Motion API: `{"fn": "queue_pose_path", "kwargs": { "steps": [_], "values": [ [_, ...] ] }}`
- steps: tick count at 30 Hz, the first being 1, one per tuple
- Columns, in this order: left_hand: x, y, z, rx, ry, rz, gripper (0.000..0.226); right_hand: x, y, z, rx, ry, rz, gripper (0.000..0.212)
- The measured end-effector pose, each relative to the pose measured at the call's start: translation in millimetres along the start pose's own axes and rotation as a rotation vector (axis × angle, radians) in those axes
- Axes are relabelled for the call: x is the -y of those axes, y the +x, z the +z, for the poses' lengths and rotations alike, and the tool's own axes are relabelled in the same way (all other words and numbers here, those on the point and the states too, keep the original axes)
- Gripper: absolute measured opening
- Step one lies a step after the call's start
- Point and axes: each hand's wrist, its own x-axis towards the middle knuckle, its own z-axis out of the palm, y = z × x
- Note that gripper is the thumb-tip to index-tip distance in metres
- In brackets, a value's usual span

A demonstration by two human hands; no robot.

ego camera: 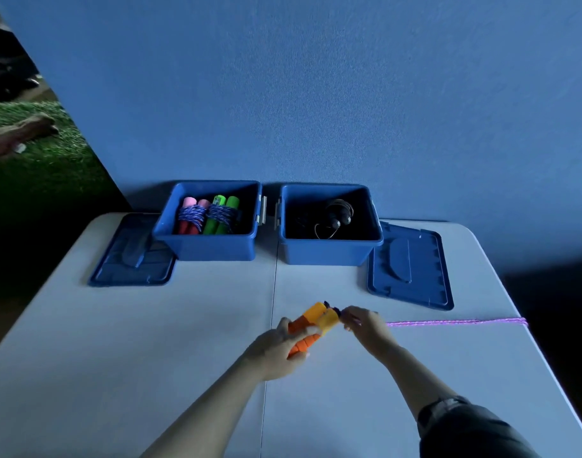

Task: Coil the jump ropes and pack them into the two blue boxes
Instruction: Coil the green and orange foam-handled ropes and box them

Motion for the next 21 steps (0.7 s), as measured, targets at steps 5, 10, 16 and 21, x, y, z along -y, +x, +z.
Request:
{"fn": "queue_pose_path", "kwargs": {
  "steps": [5, 10, 16, 21],
  "values": [
    [-5, -3, -30, -0.149, -0.229, 0.014, 0.038, 42, 19, -26, -0.108, 0.069, -0.047, 0.021],
    [-14, 3, -70, -0.412, -0.443, -0.028, 0.031, 90, 26, -32, -0.2, 0.122, -0.107, 0.027],
    [-12, 7, -125, -0.74, -0.803, -0.127, 0.037, 143, 11, -15, -0.138, 0.215, -0.21, 0.022],
    [-10, -2, -144, -0.824, -1.164, -0.148, 0.037, 155, -3, 10, 0.081, 0.199, -0.204, 0.024]
  ]
}}
